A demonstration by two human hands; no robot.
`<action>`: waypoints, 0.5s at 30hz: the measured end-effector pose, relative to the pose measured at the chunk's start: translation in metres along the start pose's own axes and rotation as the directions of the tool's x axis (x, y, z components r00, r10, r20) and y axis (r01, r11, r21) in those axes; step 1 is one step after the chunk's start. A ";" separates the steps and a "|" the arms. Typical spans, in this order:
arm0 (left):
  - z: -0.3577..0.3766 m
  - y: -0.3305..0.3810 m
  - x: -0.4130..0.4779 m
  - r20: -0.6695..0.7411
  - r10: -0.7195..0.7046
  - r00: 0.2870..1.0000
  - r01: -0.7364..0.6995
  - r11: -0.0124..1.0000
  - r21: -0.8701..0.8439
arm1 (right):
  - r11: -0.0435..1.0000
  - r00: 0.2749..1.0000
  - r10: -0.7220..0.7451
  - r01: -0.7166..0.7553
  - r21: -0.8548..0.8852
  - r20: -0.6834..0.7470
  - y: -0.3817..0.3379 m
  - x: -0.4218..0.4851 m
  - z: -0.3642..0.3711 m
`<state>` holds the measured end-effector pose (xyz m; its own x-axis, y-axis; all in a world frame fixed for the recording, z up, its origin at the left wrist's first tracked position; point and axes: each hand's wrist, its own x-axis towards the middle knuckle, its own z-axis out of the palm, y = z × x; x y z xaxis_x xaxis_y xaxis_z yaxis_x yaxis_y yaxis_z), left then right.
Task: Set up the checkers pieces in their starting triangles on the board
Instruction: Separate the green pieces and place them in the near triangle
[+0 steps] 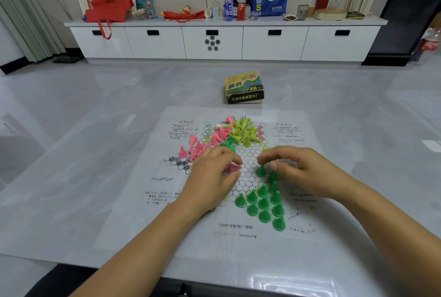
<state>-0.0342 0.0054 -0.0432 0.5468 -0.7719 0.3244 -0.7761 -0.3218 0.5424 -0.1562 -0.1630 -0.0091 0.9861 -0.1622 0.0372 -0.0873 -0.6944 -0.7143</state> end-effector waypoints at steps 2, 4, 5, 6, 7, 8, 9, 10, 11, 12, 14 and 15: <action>0.001 0.001 -0.001 0.018 0.052 0.998 -0.052 0.998 0.027 | 0.998 1.000 0.013 -0.012 0.056 -0.021 0.002 0.001 0.002; 0.002 0.000 -0.001 0.035 0.082 0.996 -0.084 0.995 0.059 | 0.992 0.998 0.032 -0.026 0.127 -0.046 0.004 0.002 0.004; 0.002 0.000 -0.001 0.037 0.081 0.996 -0.083 0.994 0.064 | 0.988 0.998 0.042 -0.033 0.154 -0.056 0.006 0.002 0.005; 0.002 0.000 -0.001 0.038 0.075 0.996 -0.078 0.995 0.064 | 0.986 0.997 0.050 -0.039 0.165 -0.065 0.007 0.002 0.005; 0.002 -0.001 -0.001 0.036 0.073 0.997 -0.075 0.995 0.060 | 0.986 0.996 0.055 -0.043 0.163 -0.068 0.009 0.002 0.005; 0.002 -0.001 -0.001 0.032 0.074 0.997 -0.076 0.995 0.060 | 0.987 0.996 0.059 -0.049 0.154 -0.063 0.010 0.002 0.005; 0.002 -0.002 -0.001 0.030 0.074 0.997 -0.075 0.995 0.062 | 0.988 0.997 0.064 -0.056 0.144 -0.051 0.010 0.002 0.006; 0.002 -0.002 -0.002 0.031 0.069 0.997 -0.071 0.995 0.063 | 0.989 0.997 0.068 -0.062 0.133 -0.039 0.010 0.002 0.007; 0.002 -0.002 -0.002 0.031 0.063 0.997 -0.065 0.996 0.060 | 0.991 0.997 0.069 -0.065 0.115 -0.030 0.010 0.002 0.007; 0.002 -0.001 -0.002 0.032 0.058 0.998 -0.060 0.997 0.058 | 0.993 0.997 0.067 -0.064 0.095 -0.024 0.010 0.002 0.008; 0.002 0.000 -0.002 0.034 0.052 0.998 -0.054 0.997 0.061 | 0.995 0.998 0.063 -0.062 0.083 -0.017 0.009 0.003 0.008; 0.003 -0.001 -0.002 0.035 0.051 0.998 -0.053 0.997 0.064 | 0.994 0.998 0.061 -0.060 0.087 -0.014 0.008 0.003 0.008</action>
<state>-0.0358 0.0059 -0.0466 0.4954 -0.8060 0.3239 -0.8224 -0.3151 0.4736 -0.1523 -0.1634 -0.0208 0.9768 -0.2143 0.0029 -0.1337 -0.6200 -0.7731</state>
